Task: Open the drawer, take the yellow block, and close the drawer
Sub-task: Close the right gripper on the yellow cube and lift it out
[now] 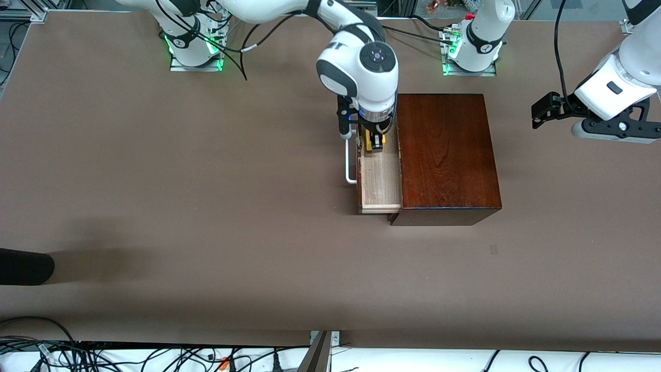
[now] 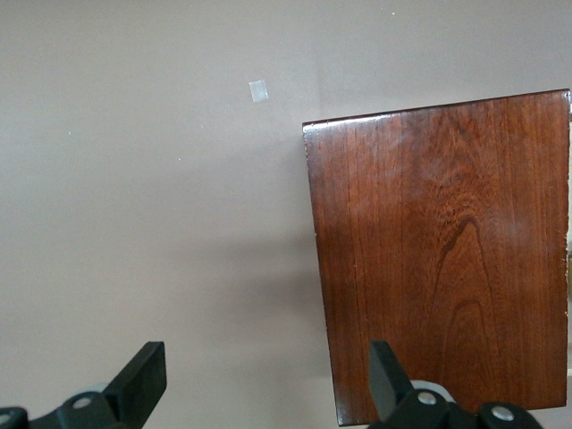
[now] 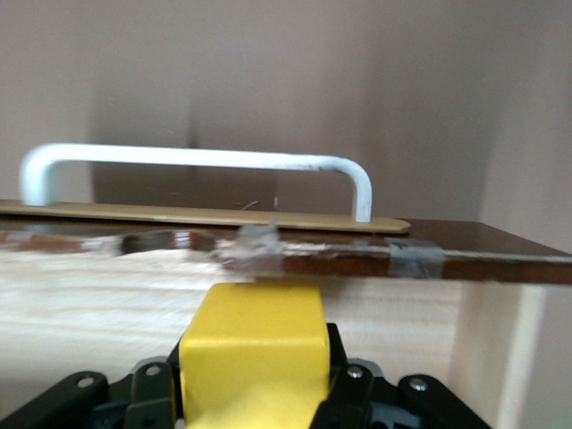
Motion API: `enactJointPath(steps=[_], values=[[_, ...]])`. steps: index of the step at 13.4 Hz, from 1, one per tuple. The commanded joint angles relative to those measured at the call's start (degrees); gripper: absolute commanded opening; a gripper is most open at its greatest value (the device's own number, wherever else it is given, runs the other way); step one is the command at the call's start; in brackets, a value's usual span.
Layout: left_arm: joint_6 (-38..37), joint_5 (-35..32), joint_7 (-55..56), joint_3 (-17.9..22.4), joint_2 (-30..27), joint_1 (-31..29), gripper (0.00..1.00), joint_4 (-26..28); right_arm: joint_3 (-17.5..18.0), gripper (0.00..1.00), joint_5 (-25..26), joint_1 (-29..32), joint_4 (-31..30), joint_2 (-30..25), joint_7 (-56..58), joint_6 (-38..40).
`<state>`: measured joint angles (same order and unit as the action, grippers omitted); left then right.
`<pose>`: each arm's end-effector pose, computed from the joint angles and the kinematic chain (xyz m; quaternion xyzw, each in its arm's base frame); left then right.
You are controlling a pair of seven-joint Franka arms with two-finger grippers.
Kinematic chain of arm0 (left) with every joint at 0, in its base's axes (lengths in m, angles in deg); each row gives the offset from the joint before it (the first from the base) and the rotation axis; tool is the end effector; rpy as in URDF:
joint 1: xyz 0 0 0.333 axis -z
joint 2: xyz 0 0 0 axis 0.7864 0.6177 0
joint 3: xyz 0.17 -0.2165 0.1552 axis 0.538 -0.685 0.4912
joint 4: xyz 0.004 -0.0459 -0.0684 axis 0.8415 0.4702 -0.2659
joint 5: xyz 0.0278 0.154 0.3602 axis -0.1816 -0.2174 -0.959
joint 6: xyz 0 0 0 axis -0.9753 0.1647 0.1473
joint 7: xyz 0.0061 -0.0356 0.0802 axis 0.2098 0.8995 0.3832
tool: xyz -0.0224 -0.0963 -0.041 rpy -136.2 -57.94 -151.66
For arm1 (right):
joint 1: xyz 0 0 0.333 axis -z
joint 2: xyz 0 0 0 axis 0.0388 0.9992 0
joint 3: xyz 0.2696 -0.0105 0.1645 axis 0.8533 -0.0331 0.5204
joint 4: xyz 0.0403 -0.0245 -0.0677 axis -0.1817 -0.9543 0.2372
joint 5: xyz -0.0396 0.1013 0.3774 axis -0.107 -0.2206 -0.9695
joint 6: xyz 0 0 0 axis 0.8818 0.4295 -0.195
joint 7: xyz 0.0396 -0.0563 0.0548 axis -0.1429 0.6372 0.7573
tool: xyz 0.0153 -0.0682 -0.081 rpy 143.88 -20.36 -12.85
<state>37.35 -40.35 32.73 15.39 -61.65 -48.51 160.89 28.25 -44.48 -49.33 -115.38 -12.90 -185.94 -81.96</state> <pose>0.5434 -0.0513 0.5883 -0.9979 0.0496 0.0362 0.0183 0.4478 0.6299 0.3694 -0.7192 0.6925 0.0238 0.0517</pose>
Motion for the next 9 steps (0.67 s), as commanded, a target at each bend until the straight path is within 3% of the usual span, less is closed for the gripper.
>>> enactJointPath(steps=[1,3,5,9], values=[[-0.65,-1.23,0.15,-0.69,0.98,-0.44,1.00,-2.11,0.36,0.01,-4.19,3.32,-1.14,-6.78,4.50,6.24],[-0.84,-1.23,0.15,-0.69,0.99,-0.44,1.00,-2.38,-0.08,0.01,-7.63,7.01,-1.67,-11.70,13.96,9.68],[-0.92,-1.06,-0.20,-0.78,1.25,-0.36,1.00,-2.29,-0.17,0.01,-7.82,9.65,-3.51,-14.17,27.22,15.47],[-1.10,-0.10,-7.45,-2.62,6.59,2.89,1.00,-2.47,-7.01,0.01,-10.00,14.92,-19.73,-26.80,55.07,16.73]])
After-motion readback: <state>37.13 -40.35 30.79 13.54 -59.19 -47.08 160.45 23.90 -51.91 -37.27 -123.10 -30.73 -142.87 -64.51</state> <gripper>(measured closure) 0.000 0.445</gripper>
